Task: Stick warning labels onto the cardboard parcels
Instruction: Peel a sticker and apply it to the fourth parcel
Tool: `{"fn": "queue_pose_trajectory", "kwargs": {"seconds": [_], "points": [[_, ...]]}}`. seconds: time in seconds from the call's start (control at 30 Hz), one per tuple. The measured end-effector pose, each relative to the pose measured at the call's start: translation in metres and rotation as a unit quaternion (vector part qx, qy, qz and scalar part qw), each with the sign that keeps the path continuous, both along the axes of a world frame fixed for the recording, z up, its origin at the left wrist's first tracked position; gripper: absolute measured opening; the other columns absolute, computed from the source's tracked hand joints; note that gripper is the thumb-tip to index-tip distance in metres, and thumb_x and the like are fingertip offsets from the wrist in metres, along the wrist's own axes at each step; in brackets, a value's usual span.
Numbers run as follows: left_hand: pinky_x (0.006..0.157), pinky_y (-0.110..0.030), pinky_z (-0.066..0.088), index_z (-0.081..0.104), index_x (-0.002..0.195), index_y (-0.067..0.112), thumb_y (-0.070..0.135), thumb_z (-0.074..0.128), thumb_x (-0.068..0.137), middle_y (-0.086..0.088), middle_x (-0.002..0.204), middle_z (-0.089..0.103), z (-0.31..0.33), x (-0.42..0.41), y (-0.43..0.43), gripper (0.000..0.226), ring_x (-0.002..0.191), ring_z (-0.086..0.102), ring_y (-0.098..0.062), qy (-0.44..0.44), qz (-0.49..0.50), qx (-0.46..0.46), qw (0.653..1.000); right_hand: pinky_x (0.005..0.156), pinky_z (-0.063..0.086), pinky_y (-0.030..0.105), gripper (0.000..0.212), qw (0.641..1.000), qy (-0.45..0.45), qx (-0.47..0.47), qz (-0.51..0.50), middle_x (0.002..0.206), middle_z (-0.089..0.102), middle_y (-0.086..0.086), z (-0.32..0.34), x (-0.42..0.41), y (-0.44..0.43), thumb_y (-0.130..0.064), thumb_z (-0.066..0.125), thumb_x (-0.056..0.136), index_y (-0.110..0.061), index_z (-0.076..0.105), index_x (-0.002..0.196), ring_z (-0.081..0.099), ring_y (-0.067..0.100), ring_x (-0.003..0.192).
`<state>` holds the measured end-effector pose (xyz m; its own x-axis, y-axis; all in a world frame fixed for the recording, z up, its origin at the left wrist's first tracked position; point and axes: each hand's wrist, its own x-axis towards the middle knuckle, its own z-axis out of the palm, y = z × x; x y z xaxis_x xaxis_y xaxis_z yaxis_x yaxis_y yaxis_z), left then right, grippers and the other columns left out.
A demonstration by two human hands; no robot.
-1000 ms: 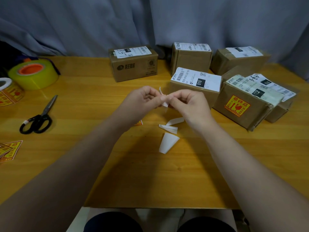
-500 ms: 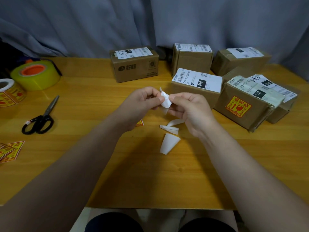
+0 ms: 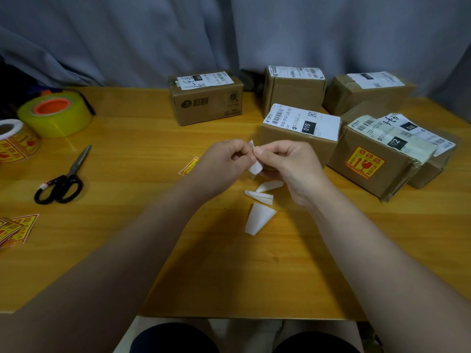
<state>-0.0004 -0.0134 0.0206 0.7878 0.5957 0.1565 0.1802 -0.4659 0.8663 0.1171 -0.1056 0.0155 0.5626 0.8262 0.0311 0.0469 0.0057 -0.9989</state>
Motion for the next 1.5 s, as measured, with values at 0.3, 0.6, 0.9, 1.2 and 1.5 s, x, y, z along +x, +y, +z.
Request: {"fn": "queue_pose_trajectory", "kwargs": {"seconds": [0.3,0.6,0.9,1.2,1.5], "points": [[0.069,-0.016,0.047,0.062,0.082,0.004,0.007,0.052,0.091,-0.006,0.076,0.062,-0.002,0.001,0.000,0.013,0.074,0.056,-0.012,-0.057,0.010,-0.117,0.991,0.061,0.053,0.024,0.010,0.997,0.070,0.021,-0.014,0.072,0.069,0.009,0.000,-0.001,0.002,-0.010,0.063,0.087,-0.004,0.069,0.081,0.063,0.015,0.067],[0.075,-0.033,0.052,0.063,0.084,0.016,0.028,0.062,0.088,0.002,0.075,0.065,0.003,0.001,0.007,0.013,0.074,0.059,-0.014,-0.010,0.020,-0.023,0.999,0.065,0.053,0.019,0.009,0.983,-0.182,0.000,-0.028,0.076,0.068,0.002,-0.002,-0.003,0.001,-0.013,0.062,0.089,-0.008,0.069,0.088,0.062,0.004,0.068],[0.065,-0.012,0.045,0.059,0.085,0.011,0.012,0.054,0.092,-0.001,0.077,0.060,0.006,-0.003,0.007,0.009,0.068,0.053,-0.002,-0.031,-0.027,-0.083,0.996,0.063,0.052,0.023,0.010,0.999,-0.035,0.012,-0.004,0.083,0.068,0.014,-0.001,-0.004,0.001,-0.014,0.059,0.090,-0.008,0.067,0.086,0.063,0.020,0.076],[0.071,-0.023,0.043,0.056,0.083,0.009,0.013,0.054,0.092,-0.011,0.081,0.056,-0.004,0.002,0.004,0.010,0.076,0.051,-0.014,-0.035,0.037,-0.108,0.993,0.064,0.052,0.023,0.017,0.990,0.139,0.023,0.004,0.086,0.070,0.014,0.000,-0.007,0.002,-0.007,0.055,0.090,-0.009,0.069,0.081,0.067,0.023,0.086],[0.068,-0.034,0.049,0.056,0.079,0.012,0.016,0.054,0.093,-0.014,0.075,0.059,-0.003,0.005,-0.001,0.014,0.068,0.053,-0.015,-0.054,0.058,-0.049,0.996,0.064,0.052,0.024,0.014,0.998,-0.006,0.008,-0.062,0.077,0.071,0.011,-0.001,-0.011,0.003,-0.019,0.066,0.086,-0.007,0.073,0.083,0.063,0.014,0.070]]}}
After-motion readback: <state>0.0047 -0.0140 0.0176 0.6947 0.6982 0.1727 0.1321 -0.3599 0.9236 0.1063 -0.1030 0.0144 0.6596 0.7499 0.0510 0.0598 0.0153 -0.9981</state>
